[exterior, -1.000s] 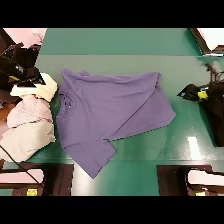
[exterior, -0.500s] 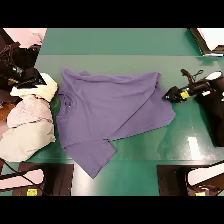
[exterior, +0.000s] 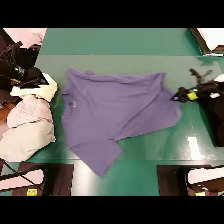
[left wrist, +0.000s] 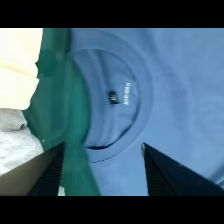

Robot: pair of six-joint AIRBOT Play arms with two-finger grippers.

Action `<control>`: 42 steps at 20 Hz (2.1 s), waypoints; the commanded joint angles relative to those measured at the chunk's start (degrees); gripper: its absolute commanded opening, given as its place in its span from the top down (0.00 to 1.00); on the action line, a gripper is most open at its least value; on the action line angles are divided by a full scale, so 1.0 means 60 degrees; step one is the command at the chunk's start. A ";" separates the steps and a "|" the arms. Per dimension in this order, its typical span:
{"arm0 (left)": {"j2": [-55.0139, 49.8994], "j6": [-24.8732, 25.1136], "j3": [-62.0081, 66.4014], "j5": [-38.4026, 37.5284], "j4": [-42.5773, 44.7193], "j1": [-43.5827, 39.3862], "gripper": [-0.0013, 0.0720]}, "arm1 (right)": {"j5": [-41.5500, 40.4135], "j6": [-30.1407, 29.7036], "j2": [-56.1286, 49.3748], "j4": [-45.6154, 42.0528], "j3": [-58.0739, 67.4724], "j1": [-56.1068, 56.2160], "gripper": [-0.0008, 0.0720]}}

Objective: Fold the shirts.

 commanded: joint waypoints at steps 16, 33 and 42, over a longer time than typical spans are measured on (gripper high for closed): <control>0.5071 0.0273 -0.9537 0.1443 -0.2324 -0.0171 0.23 | 0.0266 0.0208 0.3665 0.0146 -0.0477 -0.2550 0.17; 0.4852 -0.0772 -1.0863 0.4193 -0.3493 -0.4838 0.23 | -0.0029 0.0215 0.3665 0.0149 -0.0474 -0.2007 0.17; 0.4568 -0.0739 -0.9220 0.4754 -0.2514 -0.4087 0.95 | 0.1104 0.0244 0.3665 -0.0492 -0.0962 -0.2845 0.23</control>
